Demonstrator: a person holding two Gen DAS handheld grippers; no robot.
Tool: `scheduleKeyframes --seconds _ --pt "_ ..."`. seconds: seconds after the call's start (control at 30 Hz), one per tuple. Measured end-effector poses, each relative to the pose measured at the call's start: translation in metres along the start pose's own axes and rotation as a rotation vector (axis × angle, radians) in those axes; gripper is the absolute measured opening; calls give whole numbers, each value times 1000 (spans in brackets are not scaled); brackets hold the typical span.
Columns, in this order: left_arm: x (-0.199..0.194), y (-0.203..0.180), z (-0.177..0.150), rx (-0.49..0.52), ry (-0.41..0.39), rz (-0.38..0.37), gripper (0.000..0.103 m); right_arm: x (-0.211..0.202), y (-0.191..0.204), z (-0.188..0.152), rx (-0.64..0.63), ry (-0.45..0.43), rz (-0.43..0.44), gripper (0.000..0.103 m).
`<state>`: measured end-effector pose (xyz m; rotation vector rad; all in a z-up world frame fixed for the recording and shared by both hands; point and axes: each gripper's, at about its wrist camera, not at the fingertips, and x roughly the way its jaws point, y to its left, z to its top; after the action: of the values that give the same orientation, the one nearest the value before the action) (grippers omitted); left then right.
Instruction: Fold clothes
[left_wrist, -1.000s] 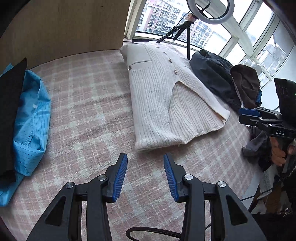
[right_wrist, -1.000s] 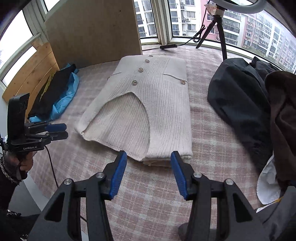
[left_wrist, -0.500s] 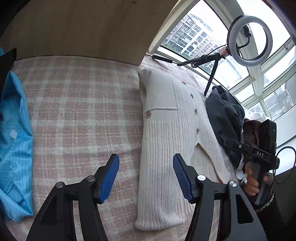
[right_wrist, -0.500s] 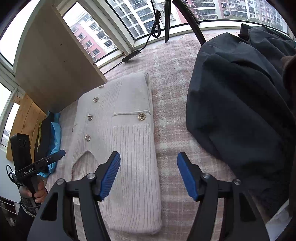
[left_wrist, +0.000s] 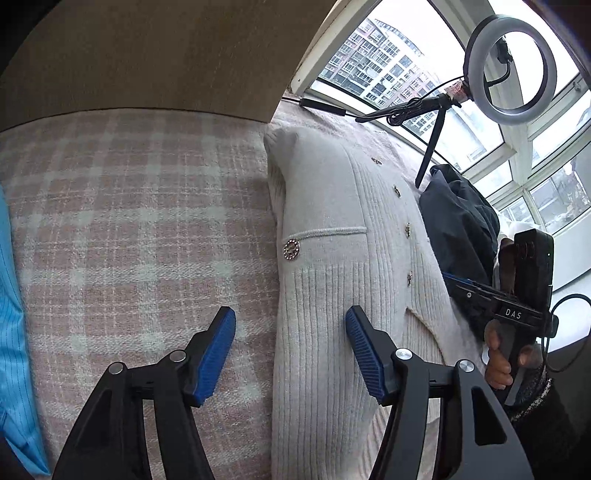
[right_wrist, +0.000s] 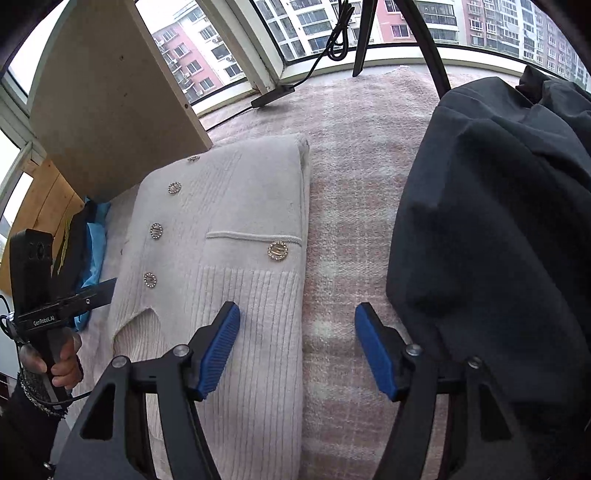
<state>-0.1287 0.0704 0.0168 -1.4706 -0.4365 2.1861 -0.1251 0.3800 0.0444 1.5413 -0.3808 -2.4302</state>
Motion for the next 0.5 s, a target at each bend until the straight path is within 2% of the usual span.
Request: scheduleKeyframes --seconds 0.07,0.13,0.2,0.37,0.5 --pt "4 -2 0 -7 15 -31 59 2 2 -1 13 -16 -21 62" --pt "10 -10 -2 9 32 -58 59 3 5 -3 14 -25 -18 55" --pt "16 -21 -5 46 43 -64 59 4 5 -4 17 -20 16 43" --pt "26 -46 -9 146 46 -35 59 6 -1 -3 62 -1 101 35" --pt "27 -42 -6 119 46 -66 57 7 -3 -2 86 12 156 33"
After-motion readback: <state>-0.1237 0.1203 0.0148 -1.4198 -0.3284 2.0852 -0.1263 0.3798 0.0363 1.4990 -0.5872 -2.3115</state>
